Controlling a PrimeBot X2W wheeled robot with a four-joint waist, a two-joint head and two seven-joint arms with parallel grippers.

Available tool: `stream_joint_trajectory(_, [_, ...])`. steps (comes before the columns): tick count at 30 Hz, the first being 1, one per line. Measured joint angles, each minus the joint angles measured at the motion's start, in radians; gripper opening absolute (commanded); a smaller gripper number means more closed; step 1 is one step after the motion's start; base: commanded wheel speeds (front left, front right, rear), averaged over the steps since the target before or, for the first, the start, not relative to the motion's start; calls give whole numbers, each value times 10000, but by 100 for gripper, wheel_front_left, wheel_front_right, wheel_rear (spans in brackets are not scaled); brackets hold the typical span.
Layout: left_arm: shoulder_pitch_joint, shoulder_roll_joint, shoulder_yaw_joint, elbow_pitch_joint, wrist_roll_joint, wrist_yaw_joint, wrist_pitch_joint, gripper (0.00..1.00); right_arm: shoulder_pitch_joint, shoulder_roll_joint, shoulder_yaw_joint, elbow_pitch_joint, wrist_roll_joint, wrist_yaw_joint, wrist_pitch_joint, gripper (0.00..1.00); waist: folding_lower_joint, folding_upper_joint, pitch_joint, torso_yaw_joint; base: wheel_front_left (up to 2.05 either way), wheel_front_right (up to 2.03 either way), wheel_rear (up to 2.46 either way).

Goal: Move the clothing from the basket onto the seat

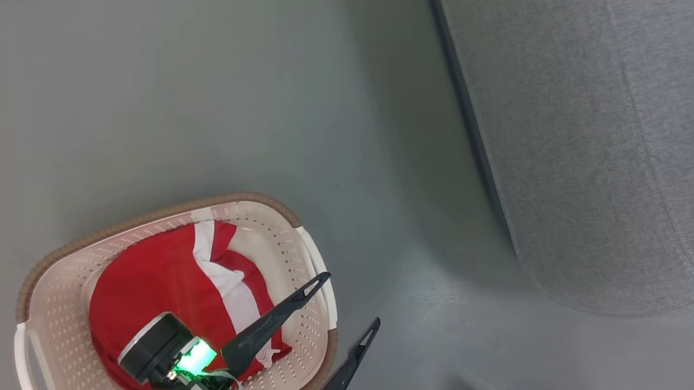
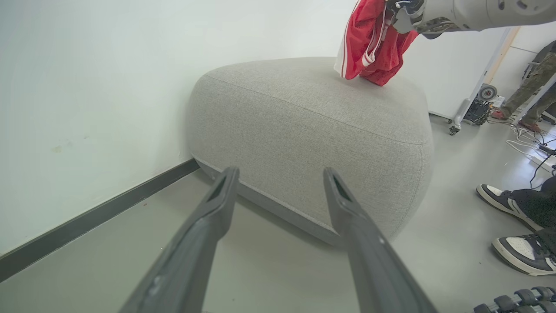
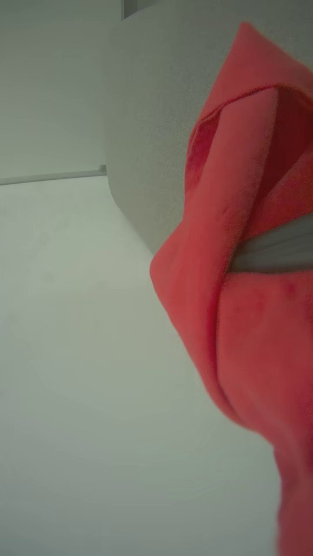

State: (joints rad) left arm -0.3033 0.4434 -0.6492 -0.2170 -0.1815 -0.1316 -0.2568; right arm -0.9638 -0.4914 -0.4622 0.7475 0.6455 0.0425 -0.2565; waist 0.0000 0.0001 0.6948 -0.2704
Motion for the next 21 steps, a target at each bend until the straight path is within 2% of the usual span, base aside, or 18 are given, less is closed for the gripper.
stream_joint_trajectory(3, [1, 29, 109, -2, -25, 0, 0, 100, -383, 2, 2, 499, 105, -82, 6, 0, 0, 0, 136, 170, 0, 0, 0])
stream_joint_trajectory(11, [41, 10, 261, 12, -111, 0, 0, 100, -1067, 98, 314, 1448, 284, -27, 69, 0, 0, 0, 296, 414, 0, 0, 0])
stream_joint_trajectory(13, [52, -17, 336, 13, -151, 0, 0, 100, -1095, 98, 357, 1716, 217, -67, 86, 92, 0, 0, 301, 436, 0, 0, 0])
stream_joint_trajectory(14, [54, -21, 382, 21, -198, 0, 0, 100, -1095, 96, 368, 1797, 132, -88, 86, 100, 0, 0, 299, 444, 0, 0, 0])
stream_joint_trajectory(21, [108, -42, 533, 163, -199, 0, 0, 100, -1119, -102, 807, 2382, -407, -150, 82, 100, 0, 0, 200, 476, 0, 0, 0])
